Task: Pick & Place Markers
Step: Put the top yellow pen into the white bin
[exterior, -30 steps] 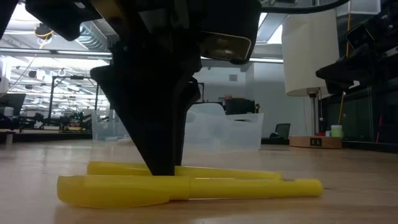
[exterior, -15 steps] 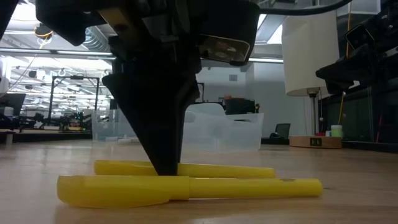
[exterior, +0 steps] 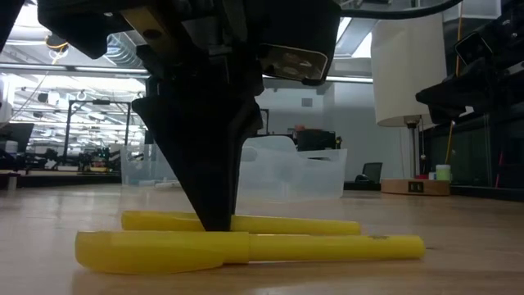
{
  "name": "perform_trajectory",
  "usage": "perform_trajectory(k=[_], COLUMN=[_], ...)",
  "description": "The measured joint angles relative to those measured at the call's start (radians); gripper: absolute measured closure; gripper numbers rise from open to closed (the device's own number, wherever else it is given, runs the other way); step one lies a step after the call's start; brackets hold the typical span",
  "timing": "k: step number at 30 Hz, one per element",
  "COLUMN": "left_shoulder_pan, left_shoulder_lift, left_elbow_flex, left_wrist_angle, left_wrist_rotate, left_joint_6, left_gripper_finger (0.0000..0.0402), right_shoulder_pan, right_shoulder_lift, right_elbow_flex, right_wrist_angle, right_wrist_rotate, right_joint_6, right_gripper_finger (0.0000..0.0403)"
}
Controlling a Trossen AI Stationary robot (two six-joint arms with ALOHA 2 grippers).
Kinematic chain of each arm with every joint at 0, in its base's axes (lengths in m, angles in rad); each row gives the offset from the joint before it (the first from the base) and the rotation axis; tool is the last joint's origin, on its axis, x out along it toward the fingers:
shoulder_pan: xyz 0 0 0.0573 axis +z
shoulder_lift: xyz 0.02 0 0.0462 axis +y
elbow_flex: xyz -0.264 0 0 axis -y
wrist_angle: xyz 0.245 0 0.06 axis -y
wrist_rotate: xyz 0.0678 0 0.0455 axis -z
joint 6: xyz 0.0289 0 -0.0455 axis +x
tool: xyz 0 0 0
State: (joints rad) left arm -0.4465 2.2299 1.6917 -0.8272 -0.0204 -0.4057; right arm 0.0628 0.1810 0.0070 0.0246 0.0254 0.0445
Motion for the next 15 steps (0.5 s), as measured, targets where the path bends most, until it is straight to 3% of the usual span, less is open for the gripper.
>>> perform_trajectory(k=[15], left_shoulder_pan=[0.018], left_shoulder_lift=[-0.004], left_elbow_flex=[0.009], left_wrist_angle=[-0.015], left_wrist_rotate=[0.029], left_joint_6=[0.013], left_gripper_finger=[0.0374], right_shoulder_pan=[0.0], right_shoulder_lift=[0.0], right_elbow_flex=[0.0], right_wrist_angle=[0.0], right_wrist_rotate=[0.0], right_joint_6=[0.0], right_gripper_finger=[0.0363])
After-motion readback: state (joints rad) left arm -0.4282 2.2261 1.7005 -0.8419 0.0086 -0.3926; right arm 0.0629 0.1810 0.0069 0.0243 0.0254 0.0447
